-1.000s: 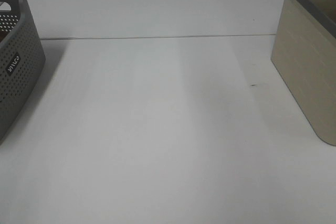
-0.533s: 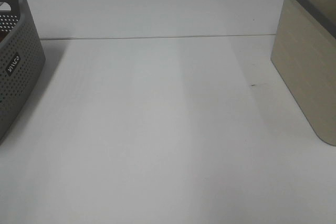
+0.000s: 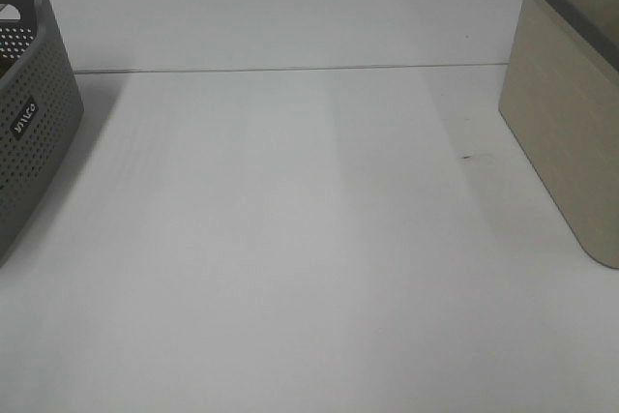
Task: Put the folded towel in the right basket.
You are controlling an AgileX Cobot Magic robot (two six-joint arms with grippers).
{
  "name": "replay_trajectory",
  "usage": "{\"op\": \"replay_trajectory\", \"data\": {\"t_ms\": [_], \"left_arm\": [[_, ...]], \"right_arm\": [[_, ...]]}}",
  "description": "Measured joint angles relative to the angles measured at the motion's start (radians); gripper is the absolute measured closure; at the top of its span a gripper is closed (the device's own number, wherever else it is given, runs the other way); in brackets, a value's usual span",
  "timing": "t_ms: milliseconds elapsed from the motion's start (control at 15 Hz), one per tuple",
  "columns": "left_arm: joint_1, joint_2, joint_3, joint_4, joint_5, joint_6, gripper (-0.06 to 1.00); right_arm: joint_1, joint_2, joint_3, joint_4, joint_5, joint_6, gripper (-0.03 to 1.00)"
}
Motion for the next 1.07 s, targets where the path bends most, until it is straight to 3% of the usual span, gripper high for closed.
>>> {"op": "replay_trajectory", "data": {"t_ms": [133, 400, 533, 1067], "left_arm": [[0.0, 0.0, 0.0, 0.001, 0.0, -0.003, -0.03], [0.0, 0.0, 0.0, 0.001, 0.0, -0.003, -0.03], [0.0, 0.0, 0.0, 0.001, 0.0, -0.003, -0.03], [0.0, 0.0, 0.0, 0.001, 0.0, -0.003, -0.03]], "right_arm": [[0.0, -0.171, 0.105, -0.01, 0.001, 0.0, -0.01], [0.0, -0.198, 0.212, -0.021, -0.013, 0.0, -0.01], [0.0, -0.198, 0.233, -0.022, -0.054, 0.0, -0.01], [0.0, -0.198, 0.241, -0.022, -0.063, 0.0, -0.01]]}}
